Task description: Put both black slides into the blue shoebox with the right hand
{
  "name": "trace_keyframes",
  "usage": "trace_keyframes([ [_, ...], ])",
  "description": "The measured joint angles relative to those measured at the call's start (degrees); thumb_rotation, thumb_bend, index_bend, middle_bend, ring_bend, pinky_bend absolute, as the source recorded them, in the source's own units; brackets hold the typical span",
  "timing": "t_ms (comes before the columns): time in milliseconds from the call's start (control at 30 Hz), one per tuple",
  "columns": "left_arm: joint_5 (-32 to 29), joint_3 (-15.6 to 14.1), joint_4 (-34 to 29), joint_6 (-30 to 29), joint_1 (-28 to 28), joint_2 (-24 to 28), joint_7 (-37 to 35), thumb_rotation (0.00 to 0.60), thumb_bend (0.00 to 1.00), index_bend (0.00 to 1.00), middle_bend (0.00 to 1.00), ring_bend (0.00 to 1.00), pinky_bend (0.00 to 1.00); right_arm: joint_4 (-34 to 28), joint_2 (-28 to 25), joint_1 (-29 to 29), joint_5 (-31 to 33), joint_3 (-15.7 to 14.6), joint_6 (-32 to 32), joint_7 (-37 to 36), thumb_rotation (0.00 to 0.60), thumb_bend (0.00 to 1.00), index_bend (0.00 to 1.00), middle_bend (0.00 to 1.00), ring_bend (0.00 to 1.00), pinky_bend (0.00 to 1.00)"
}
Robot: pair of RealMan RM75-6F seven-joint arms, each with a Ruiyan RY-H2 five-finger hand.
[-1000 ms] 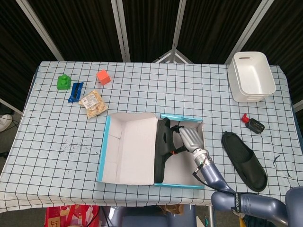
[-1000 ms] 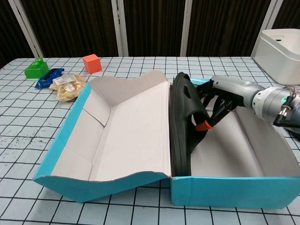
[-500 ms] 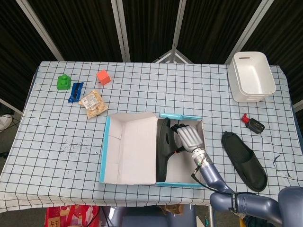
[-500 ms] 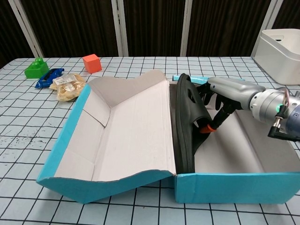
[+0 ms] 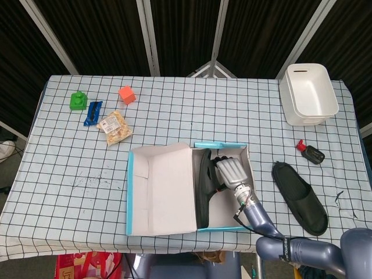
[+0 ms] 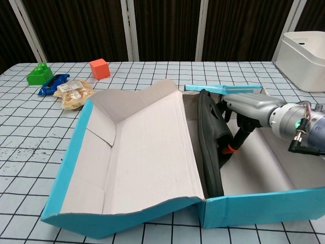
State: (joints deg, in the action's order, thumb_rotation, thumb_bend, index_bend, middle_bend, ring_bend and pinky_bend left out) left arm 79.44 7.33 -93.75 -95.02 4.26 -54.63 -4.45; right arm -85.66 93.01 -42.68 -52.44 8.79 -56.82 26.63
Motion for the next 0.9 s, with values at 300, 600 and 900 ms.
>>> trace_keyframes([
  [300, 0.0, 0.0, 0.0, 0.0, 0.0, 0.1, -0.2, 0.6, 0.37, 0.01, 0.0, 0.0, 0.03, -3.1, -0.3, -0.9, 3.9, 0.7, -1.2, 5.1, 0.6, 0.21, 0.57, 0.35, 0.32, 0.42],
  [600, 0.2, -0.1, 0.0, -0.1, 0.1, 0.1, -0.3, 0.6, 0.37, 0.01, 0.0, 0.0, 0.03, -5.2, -0.5, -2.0, 10.7, 1.7, -3.0, 10.5, 0.6, 0.21, 0.45, 0.33, 0.31, 0.42],
  [900, 0.0, 0.0, 0.0, 0.0, 0.1, 0.2, -0.5, 0.6, 0.37, 0.01, 0.0, 0.0, 0.03, -5.7, 0.8, -4.2, 19.9, 4.8, -7.4, 16.1, 0.6, 0.21, 0.37, 0.3, 0.3, 0.42],
])
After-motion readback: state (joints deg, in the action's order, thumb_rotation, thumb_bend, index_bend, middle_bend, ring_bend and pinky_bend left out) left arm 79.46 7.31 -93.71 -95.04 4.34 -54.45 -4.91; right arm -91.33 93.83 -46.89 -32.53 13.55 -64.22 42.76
